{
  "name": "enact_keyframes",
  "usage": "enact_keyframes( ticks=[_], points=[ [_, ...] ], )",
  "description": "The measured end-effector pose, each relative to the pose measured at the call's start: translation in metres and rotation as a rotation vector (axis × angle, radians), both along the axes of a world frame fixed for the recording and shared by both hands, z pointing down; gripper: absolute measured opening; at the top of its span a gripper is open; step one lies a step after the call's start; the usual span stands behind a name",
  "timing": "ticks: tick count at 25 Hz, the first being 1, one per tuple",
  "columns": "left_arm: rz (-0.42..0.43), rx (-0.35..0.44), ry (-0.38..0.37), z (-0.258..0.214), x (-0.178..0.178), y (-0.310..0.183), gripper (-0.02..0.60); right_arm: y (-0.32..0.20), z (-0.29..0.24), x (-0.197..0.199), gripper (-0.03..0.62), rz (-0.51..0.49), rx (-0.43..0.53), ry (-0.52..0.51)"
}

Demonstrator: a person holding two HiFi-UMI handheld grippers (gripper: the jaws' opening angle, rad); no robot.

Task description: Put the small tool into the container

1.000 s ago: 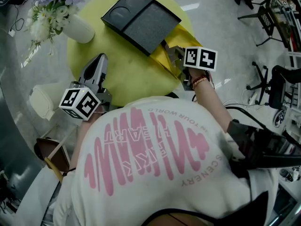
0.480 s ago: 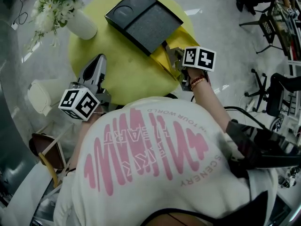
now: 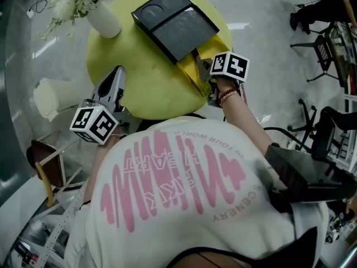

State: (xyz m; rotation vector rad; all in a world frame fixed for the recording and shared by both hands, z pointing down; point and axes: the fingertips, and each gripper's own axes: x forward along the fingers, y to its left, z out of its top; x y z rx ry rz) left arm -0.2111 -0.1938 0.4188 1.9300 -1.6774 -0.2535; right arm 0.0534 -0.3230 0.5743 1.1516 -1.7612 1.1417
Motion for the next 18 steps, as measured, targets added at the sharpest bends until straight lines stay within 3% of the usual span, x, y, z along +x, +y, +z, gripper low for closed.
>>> enact_keyframes(
  ticks=[3,14,18],
  points=[
    [-0.027,0.004,-0.002,-0.006,0.014,0.011,0.008,0.004,0.000,0.003,0.201,0.005,-0.025,-0.024],
    [-0.116,0.024,-0.036,-0.023,0.056,0.049,0.008,0.016,-0.006,0.019,0.207,-0.004,-0.049,-0.137],
    [-0.134,0.041,-0.052,-0.033,0.071,0.056,0.008,0.020,-0.021,0.025,0.212,-0.041,-0.008,-0.166]
  ],
)
